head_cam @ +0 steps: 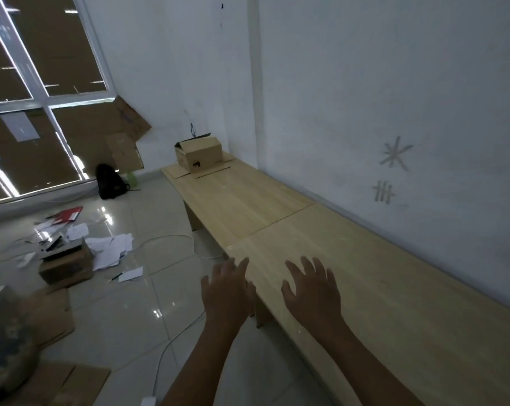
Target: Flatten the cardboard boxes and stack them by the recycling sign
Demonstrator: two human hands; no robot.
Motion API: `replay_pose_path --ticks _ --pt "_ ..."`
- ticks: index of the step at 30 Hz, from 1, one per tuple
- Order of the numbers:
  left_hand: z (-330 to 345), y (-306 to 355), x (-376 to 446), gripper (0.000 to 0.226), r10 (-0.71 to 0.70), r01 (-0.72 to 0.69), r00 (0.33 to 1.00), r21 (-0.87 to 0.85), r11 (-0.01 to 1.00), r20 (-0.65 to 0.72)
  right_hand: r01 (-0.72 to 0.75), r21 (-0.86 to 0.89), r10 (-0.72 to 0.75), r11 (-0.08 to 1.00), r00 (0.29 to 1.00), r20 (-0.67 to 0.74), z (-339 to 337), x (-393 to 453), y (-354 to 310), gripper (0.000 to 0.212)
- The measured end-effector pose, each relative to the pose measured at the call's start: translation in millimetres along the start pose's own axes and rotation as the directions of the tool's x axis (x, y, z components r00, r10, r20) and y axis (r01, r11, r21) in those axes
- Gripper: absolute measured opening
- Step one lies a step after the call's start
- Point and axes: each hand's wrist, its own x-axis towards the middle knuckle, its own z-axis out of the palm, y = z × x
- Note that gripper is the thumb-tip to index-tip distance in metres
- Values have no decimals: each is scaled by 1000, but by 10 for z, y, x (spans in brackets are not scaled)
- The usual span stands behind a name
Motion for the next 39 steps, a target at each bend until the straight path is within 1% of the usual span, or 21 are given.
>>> replay_pose_path --ticks 4,9,12,15,19,23,27,30,33,36,39 --pt "194 -517 884 52 -17 18 999 8 1000 -32 -6 9 5 1000 999 48 326 1028 -389 54" --pt "509 -1298 1893 50 -125 125 992 -29 992 -11 30 19 -32 999 996 89 752 2254 -1031 54" --pt "664 -1806 2623 52 -169 167 985 -67 984 -27 64 30 -67 998 993 94 997 3021 -1474 54" --pt "825 -2401 3520 55 -162 160 986 -73 984 -21 87 50 -90 995 993 79 1264 3913 -1937 55" --pt "962 -3202 4777 58 -157 152 986 -99 983 -48 91 43 -91 995 996 13 1503 5190 -2612 54" --pt "1030 -3812 5937 57 -145 136 987 -138 981 -62 60 93 -60 994 998 -10 1690 6338 -3232 54" --pt "1202 -4220 6916 57 -118 106 991 -160 981 -70 14 167 -8 986 999 -36 1914 7263 -3649 54" --pt "1446 -4500 7587 56 -92 82 994 -172 982 -53 -24 202 32 979 999 -37 2152 7965 -3846 53" --pt "1679 -4746 8222 56 -102 93 994 -199 976 -34 -58 242 70 969 997 -43 2385 8642 -4004 53" --pt "1906 -4953 8941 56 -58 56 998 -197 979 -5 -85 307 102 948 994 -41 2639 9406 -4146 54" --pt "2152 -5166 9725 55 -26 36 998 -212 977 50 -156 341 164 927 986 8 2906 10246 -4259 53"
